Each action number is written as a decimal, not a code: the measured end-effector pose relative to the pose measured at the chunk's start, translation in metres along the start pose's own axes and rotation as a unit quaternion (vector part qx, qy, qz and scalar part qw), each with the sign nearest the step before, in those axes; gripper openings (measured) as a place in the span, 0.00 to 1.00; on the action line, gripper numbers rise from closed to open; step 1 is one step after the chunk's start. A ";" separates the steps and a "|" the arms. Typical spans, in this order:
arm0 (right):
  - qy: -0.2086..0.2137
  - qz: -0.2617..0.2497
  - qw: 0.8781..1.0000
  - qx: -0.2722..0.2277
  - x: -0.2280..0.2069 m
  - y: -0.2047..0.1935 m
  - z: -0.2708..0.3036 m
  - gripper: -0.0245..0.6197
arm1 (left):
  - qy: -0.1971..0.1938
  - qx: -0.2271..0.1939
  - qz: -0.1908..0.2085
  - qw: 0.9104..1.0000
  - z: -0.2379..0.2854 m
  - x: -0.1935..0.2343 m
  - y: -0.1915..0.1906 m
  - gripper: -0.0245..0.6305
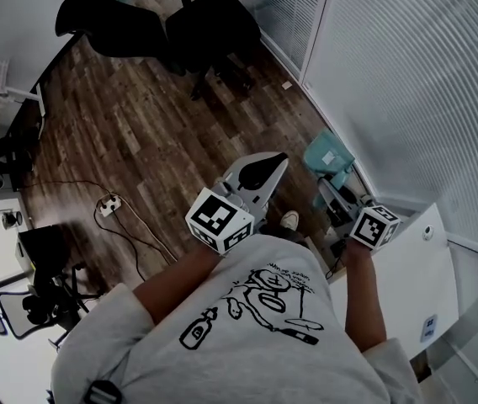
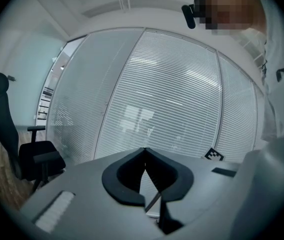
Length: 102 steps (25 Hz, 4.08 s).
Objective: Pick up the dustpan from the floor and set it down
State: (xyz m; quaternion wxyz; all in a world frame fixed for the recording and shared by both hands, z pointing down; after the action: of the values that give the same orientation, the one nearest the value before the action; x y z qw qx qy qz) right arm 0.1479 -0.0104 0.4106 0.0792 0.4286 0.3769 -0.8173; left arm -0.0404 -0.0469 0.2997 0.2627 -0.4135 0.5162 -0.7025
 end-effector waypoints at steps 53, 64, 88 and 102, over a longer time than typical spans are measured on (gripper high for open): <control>-0.046 0.065 0.997 0.000 -0.119 -0.071 0.046 0.20 | -0.001 0.050 -0.036 0.998 -0.011 0.000 -0.064 0.04; -0.057 0.071 0.996 -0.001 -0.147 -0.089 0.054 0.20 | -0.002 0.060 -0.045 0.997 -0.011 0.000 -0.082 0.04; -0.069 0.101 0.992 0.007 -0.213 -0.118 0.082 0.20 | 0.011 0.085 -0.064 0.994 -0.014 0.006 -0.112 0.04; -0.081 0.115 0.990 0.011 -0.245 -0.128 0.085 0.20 | 0.014 0.100 -0.070 0.992 -0.010 0.005 -0.123 0.04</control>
State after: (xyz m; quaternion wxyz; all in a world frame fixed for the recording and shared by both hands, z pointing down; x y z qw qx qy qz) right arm 0.1874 -0.0265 0.6966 0.1981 0.4022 0.3086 -0.8389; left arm -0.0449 -0.0056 0.4158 0.2455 -0.4105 0.4167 -0.7730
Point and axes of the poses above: the fingertips, and each gripper's own axes: z forward along the fingers, x to its left, y out of its top, the point moved 6 cm from there along -z, backward along the fingers, and after that the axes turned 5 degrees about -y, right-handed, at the moved point
